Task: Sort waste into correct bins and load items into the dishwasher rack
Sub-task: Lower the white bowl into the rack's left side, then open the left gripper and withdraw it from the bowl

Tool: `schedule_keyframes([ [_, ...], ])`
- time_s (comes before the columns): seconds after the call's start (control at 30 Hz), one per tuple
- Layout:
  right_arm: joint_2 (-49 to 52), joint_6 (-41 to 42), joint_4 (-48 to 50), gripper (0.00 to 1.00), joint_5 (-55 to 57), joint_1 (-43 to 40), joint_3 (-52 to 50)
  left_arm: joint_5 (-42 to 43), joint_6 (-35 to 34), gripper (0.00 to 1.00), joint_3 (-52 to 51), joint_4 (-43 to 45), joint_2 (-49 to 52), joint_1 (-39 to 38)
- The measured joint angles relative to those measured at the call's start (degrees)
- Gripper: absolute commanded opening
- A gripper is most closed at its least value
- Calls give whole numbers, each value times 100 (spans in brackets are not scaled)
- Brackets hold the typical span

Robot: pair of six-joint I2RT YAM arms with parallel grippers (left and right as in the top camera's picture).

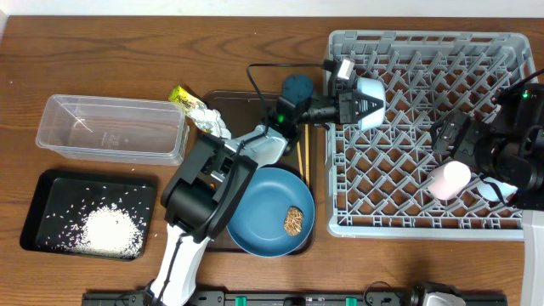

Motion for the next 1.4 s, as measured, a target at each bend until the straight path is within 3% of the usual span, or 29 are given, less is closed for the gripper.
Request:
schedule_keyframes([
  [0.1,0,0,-22,99,59,0,0,-2,-24,41,0,-96,2,101],
  [0.23,0,0,-35,99,83,0,0,20,-68,47,0,-105,2,199],
  [0.67,0,0,-35,99,98,0,0,428,-74,47,0,-186,2,876],
  [0.87,0,0,-35,99,98,0,0,592,208,47,17,-1165,4,1196],
  [1.2,0,-59,-33,99,111,0,0,992,568,28,22,-1353,7,1298],
  [1.4,0,-197,-33,99,116,0,0,1596,654,28,22,-1355,-22,1698],
])
